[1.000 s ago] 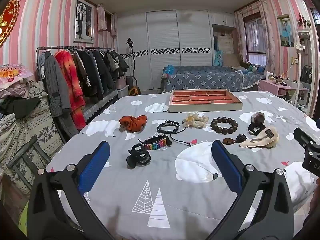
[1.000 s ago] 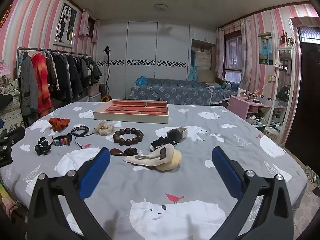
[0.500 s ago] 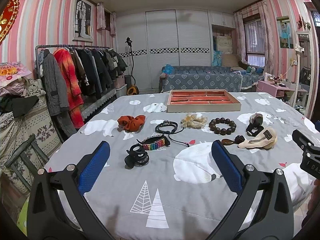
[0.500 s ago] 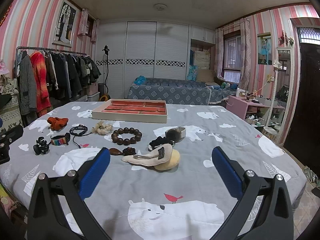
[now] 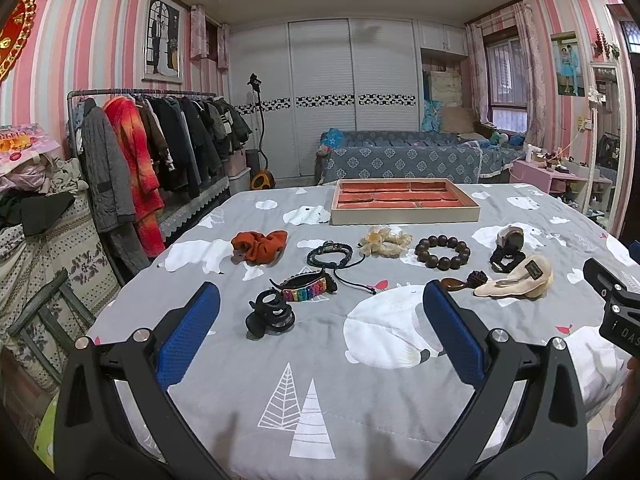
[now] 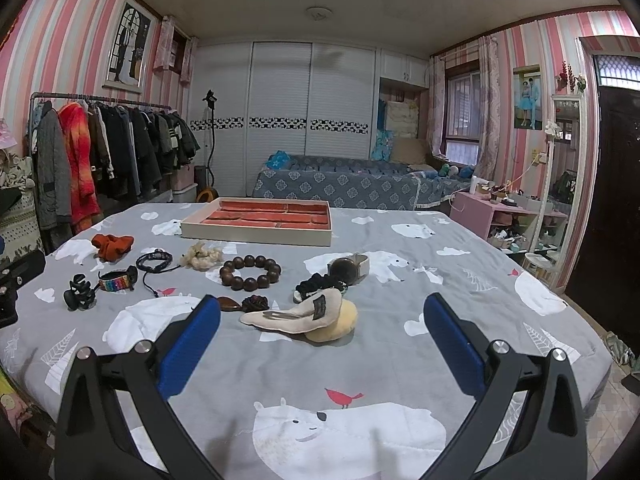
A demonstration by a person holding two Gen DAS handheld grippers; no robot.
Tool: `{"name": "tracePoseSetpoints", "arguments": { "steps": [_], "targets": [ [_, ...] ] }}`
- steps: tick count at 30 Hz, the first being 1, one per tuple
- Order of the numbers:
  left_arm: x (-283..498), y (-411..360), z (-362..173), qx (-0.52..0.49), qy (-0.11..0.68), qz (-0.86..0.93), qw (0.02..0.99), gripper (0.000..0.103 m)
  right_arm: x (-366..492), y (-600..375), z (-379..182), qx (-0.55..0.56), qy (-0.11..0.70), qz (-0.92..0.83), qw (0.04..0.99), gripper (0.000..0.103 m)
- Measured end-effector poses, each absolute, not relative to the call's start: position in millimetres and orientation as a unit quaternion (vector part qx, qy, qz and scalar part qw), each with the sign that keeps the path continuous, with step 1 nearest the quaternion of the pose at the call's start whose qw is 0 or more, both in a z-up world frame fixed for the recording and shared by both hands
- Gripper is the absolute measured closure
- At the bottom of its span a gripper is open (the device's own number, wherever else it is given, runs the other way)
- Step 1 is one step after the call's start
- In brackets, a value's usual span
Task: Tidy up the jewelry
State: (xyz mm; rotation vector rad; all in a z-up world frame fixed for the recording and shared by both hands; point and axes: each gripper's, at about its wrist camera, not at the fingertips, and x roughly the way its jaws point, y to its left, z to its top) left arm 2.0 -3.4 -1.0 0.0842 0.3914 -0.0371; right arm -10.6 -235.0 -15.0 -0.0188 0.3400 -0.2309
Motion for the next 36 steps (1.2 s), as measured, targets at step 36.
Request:
{"name": "tracePoseSetpoints", "arguments": {
  "steps": [36],
  "targets": [
    [4.0,-7.1,-1.7,0.043,0.198,-0.021,0.979,0.005,-11.5,-239.5,-14.6,-0.003,0.174,-0.124,0.977,0.004]
  ]
}}
